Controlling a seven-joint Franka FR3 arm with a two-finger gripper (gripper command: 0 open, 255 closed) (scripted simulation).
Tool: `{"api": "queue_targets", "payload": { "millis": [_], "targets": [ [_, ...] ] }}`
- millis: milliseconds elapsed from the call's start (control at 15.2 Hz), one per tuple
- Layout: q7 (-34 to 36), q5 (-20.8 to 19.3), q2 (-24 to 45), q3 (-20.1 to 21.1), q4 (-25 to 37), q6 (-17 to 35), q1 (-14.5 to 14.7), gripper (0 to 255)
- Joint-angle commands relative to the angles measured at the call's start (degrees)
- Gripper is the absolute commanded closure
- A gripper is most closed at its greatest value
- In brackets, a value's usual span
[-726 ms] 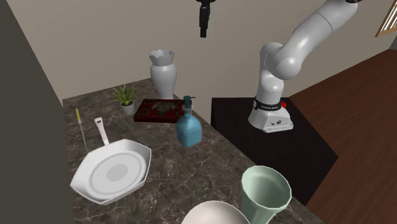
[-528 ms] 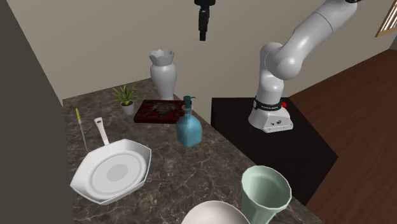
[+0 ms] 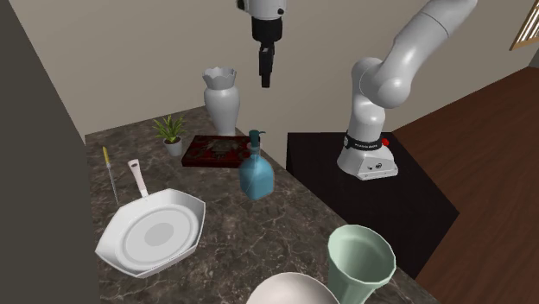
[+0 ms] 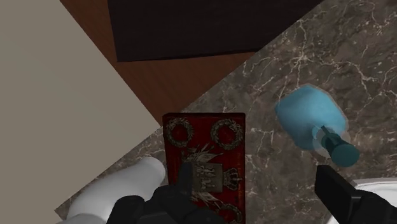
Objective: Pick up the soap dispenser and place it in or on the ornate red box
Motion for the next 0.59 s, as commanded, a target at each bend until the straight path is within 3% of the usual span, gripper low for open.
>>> {"api": "queue_targets", "payload": {
  "millis": [0,528],
  "targets": [
    [2.3,1.0,2.6,2.0,-0.4,2.7,0.7,0],
    [10.7,2.3,14.9,9.5,0.4,12.8,2.5,0]
  ]
}}
